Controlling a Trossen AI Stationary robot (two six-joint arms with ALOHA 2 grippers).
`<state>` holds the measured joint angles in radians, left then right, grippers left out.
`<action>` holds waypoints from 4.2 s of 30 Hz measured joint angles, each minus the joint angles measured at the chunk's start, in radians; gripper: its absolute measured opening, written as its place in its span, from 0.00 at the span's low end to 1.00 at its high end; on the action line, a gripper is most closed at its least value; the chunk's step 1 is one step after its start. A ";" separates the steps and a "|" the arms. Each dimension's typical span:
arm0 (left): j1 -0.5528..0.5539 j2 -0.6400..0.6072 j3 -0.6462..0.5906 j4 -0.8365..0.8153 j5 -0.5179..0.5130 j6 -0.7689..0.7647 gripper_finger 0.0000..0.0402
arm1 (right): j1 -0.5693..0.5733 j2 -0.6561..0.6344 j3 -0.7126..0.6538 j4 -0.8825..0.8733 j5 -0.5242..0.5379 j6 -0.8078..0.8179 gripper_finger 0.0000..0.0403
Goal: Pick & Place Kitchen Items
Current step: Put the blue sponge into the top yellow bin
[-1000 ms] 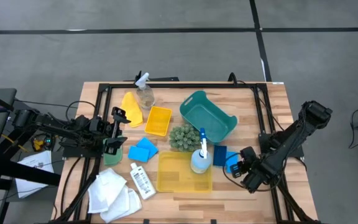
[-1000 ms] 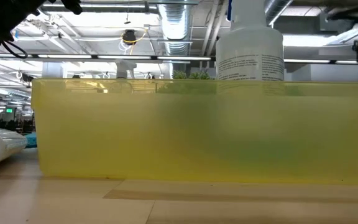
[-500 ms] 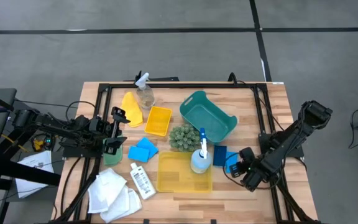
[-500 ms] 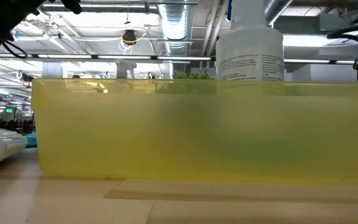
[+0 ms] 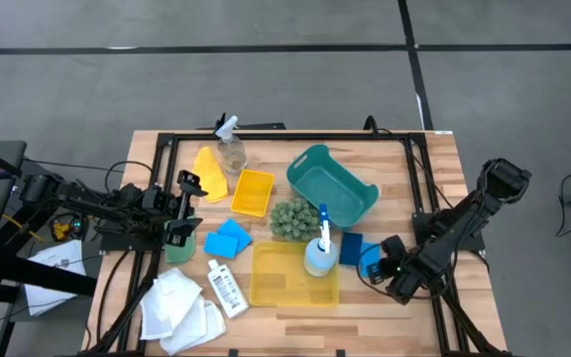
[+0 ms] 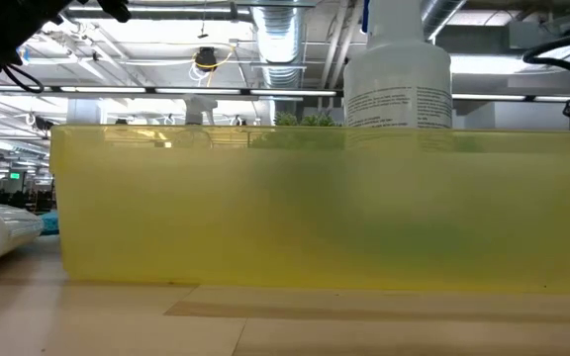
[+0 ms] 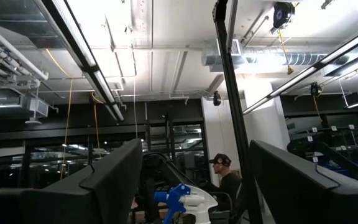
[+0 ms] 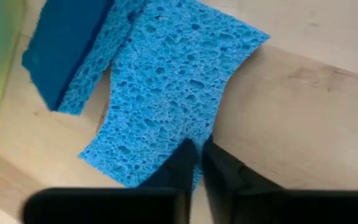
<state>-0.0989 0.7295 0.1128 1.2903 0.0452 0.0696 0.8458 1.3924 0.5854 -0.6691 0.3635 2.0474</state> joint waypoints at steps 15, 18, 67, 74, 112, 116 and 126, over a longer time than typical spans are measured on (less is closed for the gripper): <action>0.000 0.000 0.000 0.000 0.000 0.001 0.72 | 0.100 -0.097 0.084 -0.201 0.030 0.073 0.00; 0.000 0.000 0.000 0.000 0.000 0.002 0.72 | 0.120 -0.115 0.151 -0.318 0.010 0.074 0.00; 0.000 0.000 0.000 -0.001 0.002 0.001 0.72 | -0.167 0.413 0.565 -0.899 -0.648 -0.722 0.03; 0.000 0.000 0.000 0.000 -0.002 0.000 0.72 | -0.156 0.413 0.565 -0.830 -0.625 -0.683 0.15; -0.001 0.000 0.000 0.021 0.003 -0.034 0.72 | -0.007 0.411 0.454 -0.564 -0.603 -0.233 0.35; -0.001 0.000 0.000 0.021 0.002 -0.033 0.72 | -0.007 0.412 0.419 -0.541 -0.603 -0.229 0.34; -0.002 0.000 0.000 0.020 -0.002 -0.031 0.72 | -0.006 0.412 0.376 -0.467 -0.602 -0.239 0.11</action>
<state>-0.1005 0.7296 0.1127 1.3106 0.0433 0.0390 0.8396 1.8046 0.9613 -1.1366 -0.2386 1.8089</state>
